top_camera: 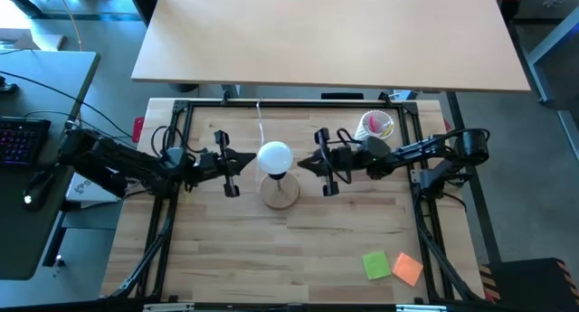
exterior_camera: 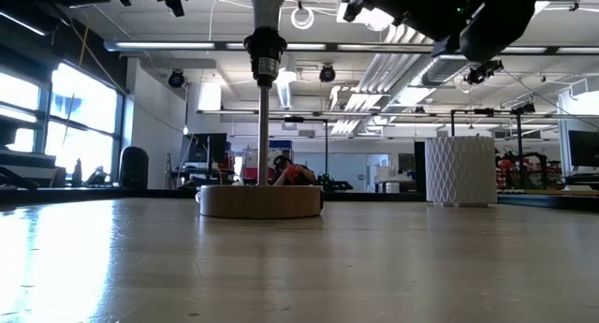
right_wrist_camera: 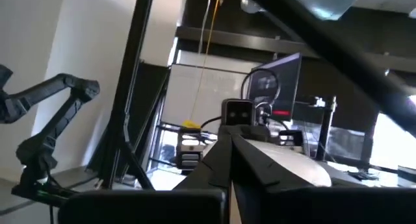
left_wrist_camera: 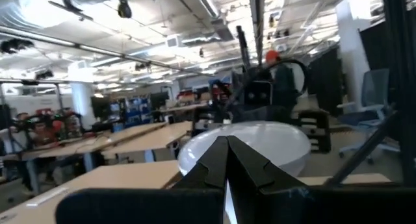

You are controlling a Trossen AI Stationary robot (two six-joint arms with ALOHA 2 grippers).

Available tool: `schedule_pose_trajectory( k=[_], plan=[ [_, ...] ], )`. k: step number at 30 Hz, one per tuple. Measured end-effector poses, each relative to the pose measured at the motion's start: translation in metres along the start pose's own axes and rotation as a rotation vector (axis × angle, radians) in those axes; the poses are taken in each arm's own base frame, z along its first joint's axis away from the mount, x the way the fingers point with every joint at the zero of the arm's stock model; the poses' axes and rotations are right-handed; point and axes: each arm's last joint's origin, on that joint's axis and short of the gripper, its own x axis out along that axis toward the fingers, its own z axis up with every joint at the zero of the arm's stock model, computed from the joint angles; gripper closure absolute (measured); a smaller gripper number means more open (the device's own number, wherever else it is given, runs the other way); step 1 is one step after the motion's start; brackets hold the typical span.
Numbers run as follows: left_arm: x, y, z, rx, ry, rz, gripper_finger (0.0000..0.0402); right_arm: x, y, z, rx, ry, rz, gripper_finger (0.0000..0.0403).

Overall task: Screw lightbulb
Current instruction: Remove the lightbulb from the lamp

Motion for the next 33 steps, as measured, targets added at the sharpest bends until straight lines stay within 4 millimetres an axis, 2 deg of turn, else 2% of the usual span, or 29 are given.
schedule_pose_trajectory(
  k=[7, 17, 33],
  plan=[
    [0.004, 0.009, -0.005, -0.045, -0.008, -0.083, 0.0401, 0.011, -0.002, -0.011, 0.006, 0.030, -0.002, 0.0401],
    [0.006, 0.009, -0.006, -0.120, -0.031, -0.213, 0.0401, 0.011, -0.007, -0.013, 0.005, 0.052, -0.141, 0.0401],
    [0.005, 0.008, -0.006, -0.163, -0.027, -0.230, 0.0401, 0.009, -0.014, -0.017, 0.010, 0.107, -0.402, 0.0401]
  ],
)
